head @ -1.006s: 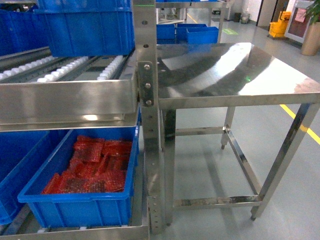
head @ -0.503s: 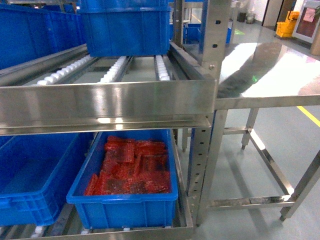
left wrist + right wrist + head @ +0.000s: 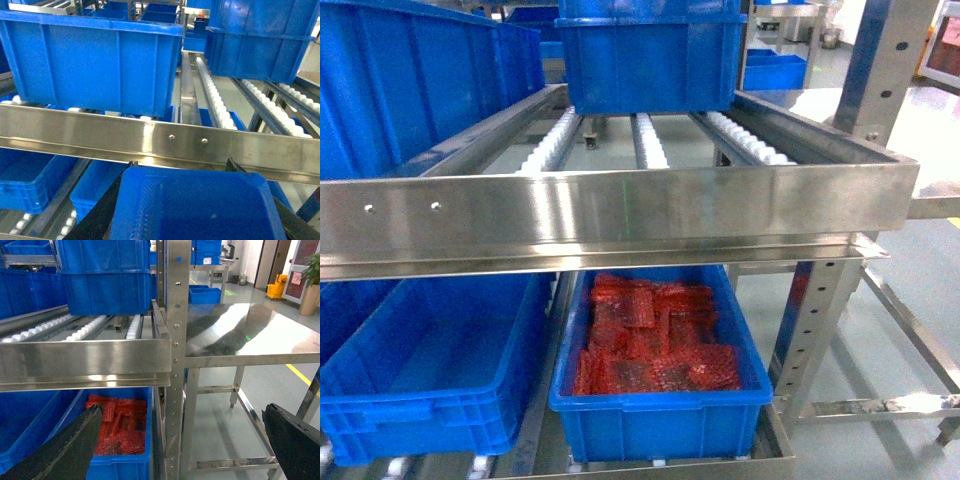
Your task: Pick blue part to blue bin on bottom shelf
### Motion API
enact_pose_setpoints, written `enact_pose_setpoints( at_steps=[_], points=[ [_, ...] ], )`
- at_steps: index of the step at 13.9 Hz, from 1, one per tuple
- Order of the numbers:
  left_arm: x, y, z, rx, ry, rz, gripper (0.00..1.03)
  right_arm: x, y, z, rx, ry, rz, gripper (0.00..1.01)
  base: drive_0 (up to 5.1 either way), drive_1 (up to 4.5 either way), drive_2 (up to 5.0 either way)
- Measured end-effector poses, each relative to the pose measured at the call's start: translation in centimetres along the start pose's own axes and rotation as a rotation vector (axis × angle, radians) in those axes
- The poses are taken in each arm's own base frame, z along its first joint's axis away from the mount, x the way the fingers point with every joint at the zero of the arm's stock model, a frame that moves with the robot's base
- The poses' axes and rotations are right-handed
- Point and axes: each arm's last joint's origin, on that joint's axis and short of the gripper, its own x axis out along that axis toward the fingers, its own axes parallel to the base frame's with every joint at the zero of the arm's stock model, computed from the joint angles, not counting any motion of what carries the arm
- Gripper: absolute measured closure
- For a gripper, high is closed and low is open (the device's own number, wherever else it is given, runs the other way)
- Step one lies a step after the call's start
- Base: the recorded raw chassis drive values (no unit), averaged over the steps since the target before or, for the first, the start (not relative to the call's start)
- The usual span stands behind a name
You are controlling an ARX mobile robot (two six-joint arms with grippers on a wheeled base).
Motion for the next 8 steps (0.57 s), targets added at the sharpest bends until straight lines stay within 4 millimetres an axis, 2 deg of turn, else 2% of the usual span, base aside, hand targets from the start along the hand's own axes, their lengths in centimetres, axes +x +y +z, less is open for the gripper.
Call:
enact_pose_setpoints(
  at_steps=[4, 8],
  points=[
    [-0.02, 0.01, 0.02, -0.001, -0.002, 0.001, 0.6, 0.0, 0.0, -0.01, 0.0, 0.001, 0.0, 0.03, -4.6, 2.13, 2.1],
    [0.0, 0.02, 0.01, -0.001, -0.001, 0.004, 0.6, 0.0, 0.01, 0.0, 0.0, 0.0, 0.003, 0.03, 0.0, 0.0, 0.0]
  ],
)
